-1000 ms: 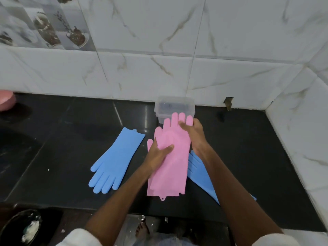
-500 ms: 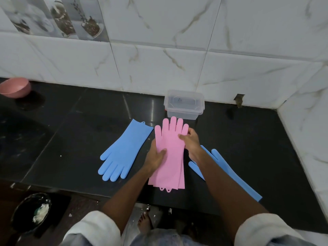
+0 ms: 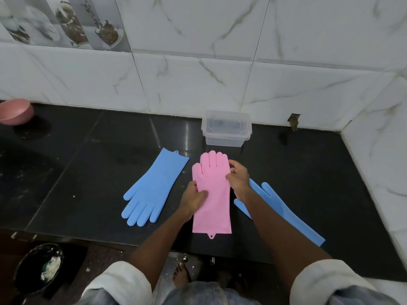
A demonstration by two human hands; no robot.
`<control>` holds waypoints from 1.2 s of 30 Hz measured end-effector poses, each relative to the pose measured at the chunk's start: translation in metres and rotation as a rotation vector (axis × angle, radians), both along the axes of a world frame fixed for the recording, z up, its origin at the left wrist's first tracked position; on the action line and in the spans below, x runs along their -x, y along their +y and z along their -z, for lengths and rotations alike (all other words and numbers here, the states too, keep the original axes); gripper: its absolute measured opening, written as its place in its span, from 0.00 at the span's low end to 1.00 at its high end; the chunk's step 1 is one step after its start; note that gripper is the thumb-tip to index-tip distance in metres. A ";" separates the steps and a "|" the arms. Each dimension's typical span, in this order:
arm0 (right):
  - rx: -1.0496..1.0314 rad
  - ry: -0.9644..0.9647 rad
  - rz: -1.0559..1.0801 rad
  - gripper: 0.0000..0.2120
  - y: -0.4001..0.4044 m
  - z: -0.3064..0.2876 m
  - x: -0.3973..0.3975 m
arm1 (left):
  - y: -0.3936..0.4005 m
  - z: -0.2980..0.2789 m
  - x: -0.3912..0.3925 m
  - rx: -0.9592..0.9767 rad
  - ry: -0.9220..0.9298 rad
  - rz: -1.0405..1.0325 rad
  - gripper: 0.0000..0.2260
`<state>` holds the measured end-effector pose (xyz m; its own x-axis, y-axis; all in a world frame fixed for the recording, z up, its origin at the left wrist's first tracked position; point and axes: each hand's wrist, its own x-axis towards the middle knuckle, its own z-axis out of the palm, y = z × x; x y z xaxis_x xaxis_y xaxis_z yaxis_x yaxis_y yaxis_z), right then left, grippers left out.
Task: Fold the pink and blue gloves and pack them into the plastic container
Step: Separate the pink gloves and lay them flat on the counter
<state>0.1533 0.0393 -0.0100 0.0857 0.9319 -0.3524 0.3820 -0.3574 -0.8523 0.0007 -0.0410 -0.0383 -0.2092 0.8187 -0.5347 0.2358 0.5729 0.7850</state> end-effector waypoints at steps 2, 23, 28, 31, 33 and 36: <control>-0.001 -0.013 -0.013 0.25 -0.001 0.001 0.000 | -0.003 0.005 -0.001 -0.015 0.015 0.027 0.19; -0.133 -0.424 -0.379 0.29 -0.075 0.053 -0.009 | -0.030 0.038 0.007 -0.136 0.373 0.146 0.20; -0.125 -0.541 -0.407 0.32 -0.076 0.053 -0.009 | -0.038 0.041 0.009 -0.174 0.392 0.118 0.21; -0.124 -0.668 -0.401 0.35 -0.074 0.048 -0.004 | -0.032 0.037 0.013 -0.140 0.494 0.136 0.23; -0.170 -0.702 -0.329 0.34 -0.070 0.042 -0.003 | -0.026 0.032 0.018 -0.124 0.599 0.170 0.22; -0.262 -0.649 -0.318 0.24 -0.064 0.037 -0.008 | -0.019 0.026 0.025 -0.199 0.680 0.230 0.14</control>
<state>0.1617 -0.0249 -0.0468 -0.0859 0.9925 -0.0869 0.8853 0.0360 -0.4636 -0.0244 -0.0602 -0.0646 -0.2524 0.9497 -0.1855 0.8033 0.3125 0.5070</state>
